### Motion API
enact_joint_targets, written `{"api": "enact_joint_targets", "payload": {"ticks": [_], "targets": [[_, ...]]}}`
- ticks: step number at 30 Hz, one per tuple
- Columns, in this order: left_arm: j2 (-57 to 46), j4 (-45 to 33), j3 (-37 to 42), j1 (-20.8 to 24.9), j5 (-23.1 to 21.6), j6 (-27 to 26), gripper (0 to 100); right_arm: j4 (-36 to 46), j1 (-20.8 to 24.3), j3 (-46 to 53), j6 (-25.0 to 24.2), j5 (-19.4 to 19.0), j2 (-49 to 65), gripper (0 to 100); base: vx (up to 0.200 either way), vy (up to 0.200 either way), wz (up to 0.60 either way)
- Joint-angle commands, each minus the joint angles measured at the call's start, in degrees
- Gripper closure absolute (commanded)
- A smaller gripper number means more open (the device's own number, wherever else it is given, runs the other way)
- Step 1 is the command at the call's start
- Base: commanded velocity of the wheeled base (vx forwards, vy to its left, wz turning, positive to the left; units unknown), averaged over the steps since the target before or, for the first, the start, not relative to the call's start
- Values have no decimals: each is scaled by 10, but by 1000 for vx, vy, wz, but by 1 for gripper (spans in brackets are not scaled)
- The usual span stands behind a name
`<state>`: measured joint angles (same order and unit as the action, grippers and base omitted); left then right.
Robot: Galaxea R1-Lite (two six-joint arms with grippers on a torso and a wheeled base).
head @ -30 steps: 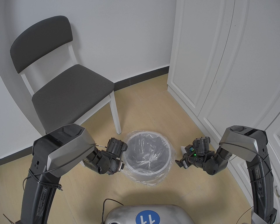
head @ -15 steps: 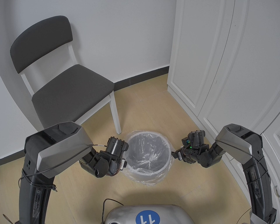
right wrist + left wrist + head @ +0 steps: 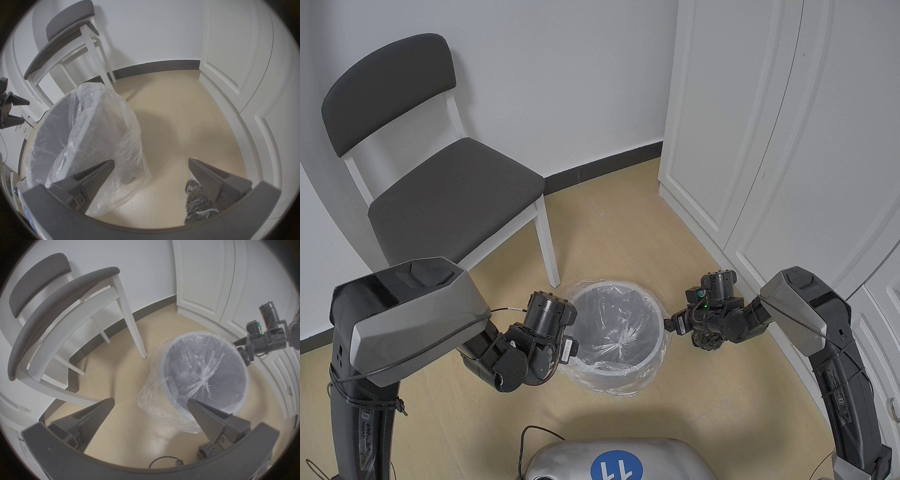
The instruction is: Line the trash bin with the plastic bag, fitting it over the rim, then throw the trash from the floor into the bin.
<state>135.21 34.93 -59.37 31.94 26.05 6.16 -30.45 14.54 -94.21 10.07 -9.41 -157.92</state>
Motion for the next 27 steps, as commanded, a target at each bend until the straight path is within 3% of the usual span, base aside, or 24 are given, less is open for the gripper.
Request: {"api": "enact_joint_targets", "payload": {"ticks": [1,11,17,19,27], "targets": [[-13,7,7,14,0,-1,0,14,-10,-41,-5,-20,-35,0,0,0,0],[-15,19,11,61,-3,-2,0,114,-12,-117,-20,-21,-57,0,0,0,0],[-16,20,12,79,-3,-1,0,109,-13,-106,-19,-21,-49,0,0,0,0],[-7,21,9,94,-3,-2,0,108,-25,-35,-8,-21,5,0,0,0,0],[59,14,-40,92,-2,-8,0,15,-48,75,-8,-27,68,0,0,0,0]]}}
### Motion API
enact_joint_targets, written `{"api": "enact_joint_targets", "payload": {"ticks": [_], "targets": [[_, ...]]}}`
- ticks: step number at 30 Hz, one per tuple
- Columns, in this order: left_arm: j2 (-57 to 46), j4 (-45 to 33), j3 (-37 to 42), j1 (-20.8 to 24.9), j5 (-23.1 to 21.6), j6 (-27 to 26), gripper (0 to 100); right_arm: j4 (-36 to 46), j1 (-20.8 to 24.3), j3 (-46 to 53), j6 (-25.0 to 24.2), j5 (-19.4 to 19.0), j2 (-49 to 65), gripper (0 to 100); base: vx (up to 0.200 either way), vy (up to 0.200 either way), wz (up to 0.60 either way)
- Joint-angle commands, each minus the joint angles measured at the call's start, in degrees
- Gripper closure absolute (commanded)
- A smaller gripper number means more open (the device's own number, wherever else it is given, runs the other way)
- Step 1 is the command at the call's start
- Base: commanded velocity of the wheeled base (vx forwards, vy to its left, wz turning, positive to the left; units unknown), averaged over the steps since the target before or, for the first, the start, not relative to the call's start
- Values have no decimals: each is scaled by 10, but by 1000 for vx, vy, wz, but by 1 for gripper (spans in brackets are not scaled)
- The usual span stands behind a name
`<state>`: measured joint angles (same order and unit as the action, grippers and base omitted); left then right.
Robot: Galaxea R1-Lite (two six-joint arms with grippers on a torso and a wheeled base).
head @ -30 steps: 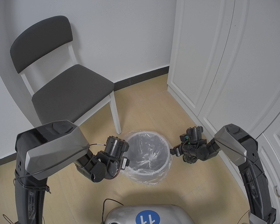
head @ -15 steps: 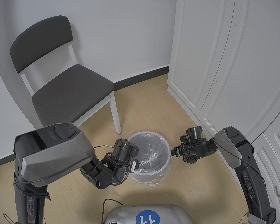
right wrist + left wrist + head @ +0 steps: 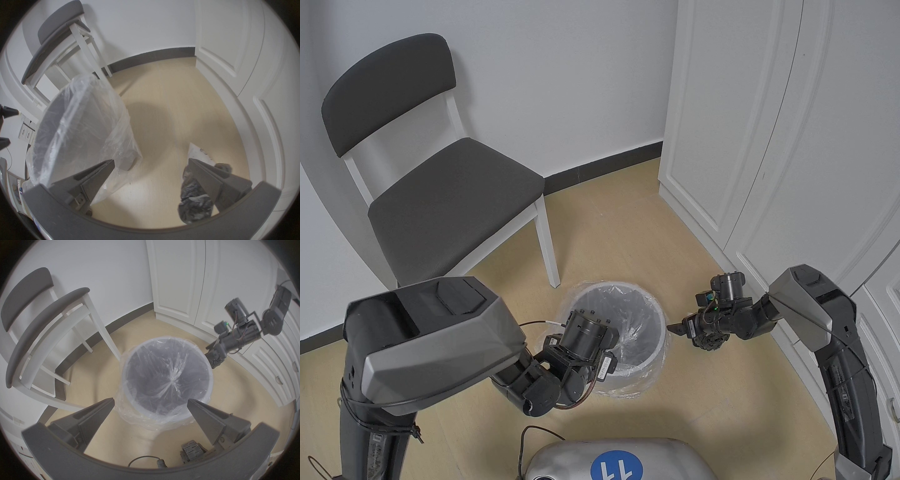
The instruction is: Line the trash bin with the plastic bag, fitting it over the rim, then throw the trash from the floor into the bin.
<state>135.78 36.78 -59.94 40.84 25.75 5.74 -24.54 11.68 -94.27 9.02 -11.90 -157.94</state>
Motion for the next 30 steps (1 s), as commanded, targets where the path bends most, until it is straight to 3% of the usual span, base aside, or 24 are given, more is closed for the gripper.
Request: {"api": "enact_joint_targets", "payload": {"ticks": [1,5,10,14,30], "targets": [[77,-11,-65,-5,4,-14,0,-79,-28,109,3,-1,81,0,0,0,0],[99,-22,-96,-14,4,-37,0,-91,-39,135,-3,-1,89,0,0,0,0],[120,-69,-141,-23,6,-42,0,-92,-49,130,-86,4,91,0,0,0,0],[123,-79,-145,-25,6,-42,0,-91,-54,125,-88,4,92,0,0,0,0],[91,1,-25,1,7,-19,0,-85,-35,82,-89,22,38,0,0,0,0]]}}
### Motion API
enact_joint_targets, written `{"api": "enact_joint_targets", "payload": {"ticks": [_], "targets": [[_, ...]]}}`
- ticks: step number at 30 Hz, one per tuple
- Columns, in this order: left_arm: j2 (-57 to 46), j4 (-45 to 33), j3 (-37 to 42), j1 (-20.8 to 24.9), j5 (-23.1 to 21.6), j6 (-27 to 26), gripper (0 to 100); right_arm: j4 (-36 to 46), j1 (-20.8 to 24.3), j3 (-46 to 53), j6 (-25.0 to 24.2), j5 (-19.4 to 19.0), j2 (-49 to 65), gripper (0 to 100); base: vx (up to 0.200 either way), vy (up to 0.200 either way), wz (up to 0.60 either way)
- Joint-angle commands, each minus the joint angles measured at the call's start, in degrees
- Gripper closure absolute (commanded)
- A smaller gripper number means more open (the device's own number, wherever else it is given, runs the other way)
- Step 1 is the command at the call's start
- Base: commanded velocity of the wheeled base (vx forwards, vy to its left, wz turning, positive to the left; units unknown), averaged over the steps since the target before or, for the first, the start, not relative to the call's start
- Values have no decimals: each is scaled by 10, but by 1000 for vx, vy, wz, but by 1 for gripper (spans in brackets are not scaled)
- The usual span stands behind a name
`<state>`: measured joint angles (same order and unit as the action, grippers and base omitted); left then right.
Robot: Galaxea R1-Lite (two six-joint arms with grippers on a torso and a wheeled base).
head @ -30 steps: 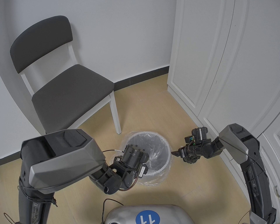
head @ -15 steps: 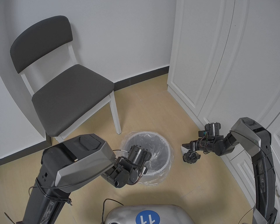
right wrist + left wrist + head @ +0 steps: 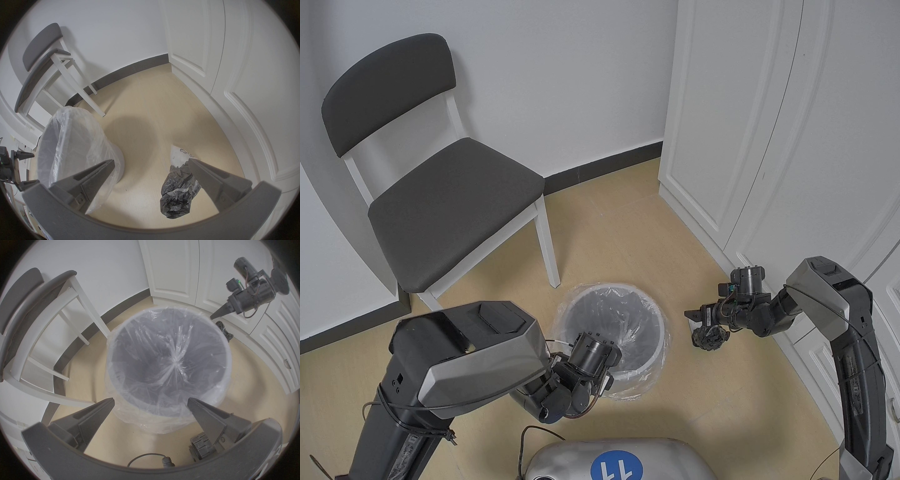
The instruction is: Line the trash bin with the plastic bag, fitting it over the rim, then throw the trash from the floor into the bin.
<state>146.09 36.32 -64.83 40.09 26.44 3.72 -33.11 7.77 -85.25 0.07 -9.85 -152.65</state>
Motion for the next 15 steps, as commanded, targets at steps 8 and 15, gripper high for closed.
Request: {"api": "enact_joint_targets", "payload": {"ticks": [8,15], "targets": [[-18,53,42,10,0,2,0,4,14,-49,-14,0,-40,0,0,0,0],[-37,56,39,5,0,3,0,161,47,-226,-26,4,-103,0,0,0,0]]}}
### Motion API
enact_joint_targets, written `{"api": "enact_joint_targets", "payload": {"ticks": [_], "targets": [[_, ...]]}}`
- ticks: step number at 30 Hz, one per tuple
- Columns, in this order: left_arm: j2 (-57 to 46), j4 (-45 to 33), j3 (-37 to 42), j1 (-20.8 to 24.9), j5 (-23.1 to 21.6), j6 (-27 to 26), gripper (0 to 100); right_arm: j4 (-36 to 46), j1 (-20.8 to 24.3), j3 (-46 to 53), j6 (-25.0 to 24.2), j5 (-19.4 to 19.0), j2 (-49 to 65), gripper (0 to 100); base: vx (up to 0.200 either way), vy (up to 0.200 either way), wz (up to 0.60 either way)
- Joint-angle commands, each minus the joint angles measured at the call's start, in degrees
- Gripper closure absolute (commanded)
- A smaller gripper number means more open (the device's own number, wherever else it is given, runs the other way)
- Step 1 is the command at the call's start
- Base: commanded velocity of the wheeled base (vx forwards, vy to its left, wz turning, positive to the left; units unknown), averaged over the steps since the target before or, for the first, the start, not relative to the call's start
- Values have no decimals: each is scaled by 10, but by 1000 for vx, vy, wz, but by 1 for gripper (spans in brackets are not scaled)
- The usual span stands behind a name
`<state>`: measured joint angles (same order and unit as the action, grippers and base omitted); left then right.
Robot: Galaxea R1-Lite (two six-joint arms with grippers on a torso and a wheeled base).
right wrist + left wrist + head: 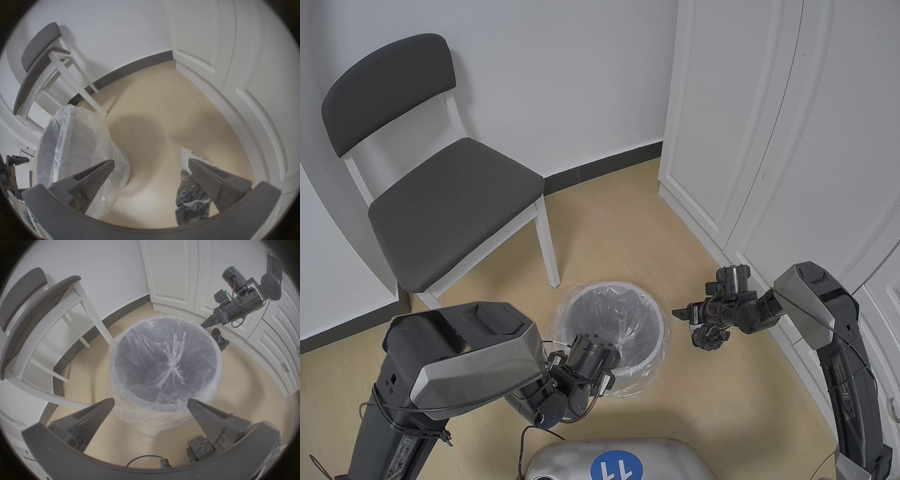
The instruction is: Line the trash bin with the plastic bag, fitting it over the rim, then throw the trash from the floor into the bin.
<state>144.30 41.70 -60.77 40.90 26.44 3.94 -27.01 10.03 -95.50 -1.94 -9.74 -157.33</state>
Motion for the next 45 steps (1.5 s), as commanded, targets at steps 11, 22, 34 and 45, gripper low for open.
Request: {"api": "enact_joint_targets", "payload": {"ticks": [11,22,34,45], "targets": [[-129,35,72,-17,-2,26,0,188,52,-191,33,32,-112,0,0,0,0],[-176,179,203,-31,-8,20,0,195,67,-191,37,52,-109,0,0,0,0],[-195,196,232,-29,-8,21,0,91,10,-10,44,64,6,0,0,0,0],[-236,301,346,-27,-9,25,0,-275,3,390,28,53,183,0,0,0,0]]}}
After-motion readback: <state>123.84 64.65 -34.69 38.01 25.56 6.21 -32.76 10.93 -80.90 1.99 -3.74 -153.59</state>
